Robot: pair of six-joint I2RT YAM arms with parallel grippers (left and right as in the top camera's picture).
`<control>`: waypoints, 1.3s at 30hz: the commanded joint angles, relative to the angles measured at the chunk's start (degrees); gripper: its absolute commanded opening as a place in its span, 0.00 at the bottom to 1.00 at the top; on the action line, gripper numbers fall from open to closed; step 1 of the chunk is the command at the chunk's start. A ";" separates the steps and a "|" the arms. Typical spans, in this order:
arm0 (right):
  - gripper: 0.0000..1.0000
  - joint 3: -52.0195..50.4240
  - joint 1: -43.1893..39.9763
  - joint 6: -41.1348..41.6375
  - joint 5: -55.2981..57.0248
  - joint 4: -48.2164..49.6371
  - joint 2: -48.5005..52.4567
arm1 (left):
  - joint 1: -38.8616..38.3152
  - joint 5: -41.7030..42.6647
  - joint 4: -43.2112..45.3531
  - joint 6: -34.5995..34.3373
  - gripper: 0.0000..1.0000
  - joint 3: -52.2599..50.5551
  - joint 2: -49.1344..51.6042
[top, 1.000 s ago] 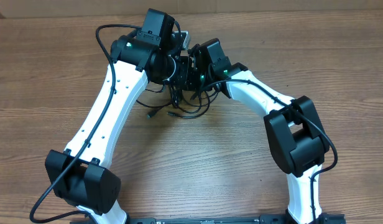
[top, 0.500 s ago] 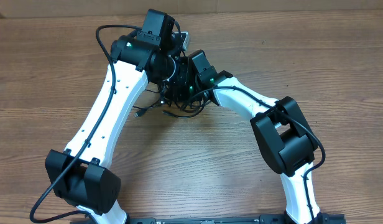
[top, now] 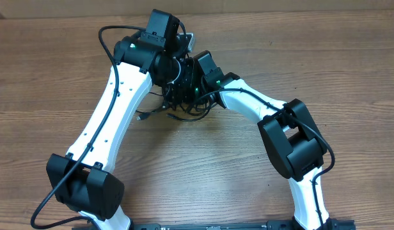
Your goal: Untangle cables
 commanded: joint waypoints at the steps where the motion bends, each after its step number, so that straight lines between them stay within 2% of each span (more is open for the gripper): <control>1: 0.77 0.52 -0.94 -0.07 0.07 0.07 0.44 | 0.09 -5.27 -2.03 1.29 0.04 0.13 0.57; 5: 0.85 0.52 -2.27 0.96 0.04 -0.04 0.44 | 0.11 -15.06 -5.95 1.25 0.04 0.13 1.33; 9: 0.89 0.52 -4.37 4.26 -0.70 -0.04 0.28 | 0.13 -19.10 -8.35 -0.72 0.04 0.11 3.17; 18: 0.89 0.55 -12.28 7.30 -15.15 0.20 0.26 | 0.15 -19.10 -8.39 -3.28 0.04 -0.13 8.72; 26: 0.90 0.55 -18.51 6.97 -27.74 1.97 0.26 | 0.15 -19.02 -6.99 -9.38 0.04 -0.13 17.77; 35: 0.93 0.55 -19.06 5.07 -28.33 2.29 0.26 | 0.22 -18.47 -2.25 -14.43 0.04 -0.13 20.90; 39: 0.96 0.55 -18.84 5.09 -28.30 2.32 0.26 | 0.22 -15.93 -1.57 -14.03 0.14 -0.04 20.79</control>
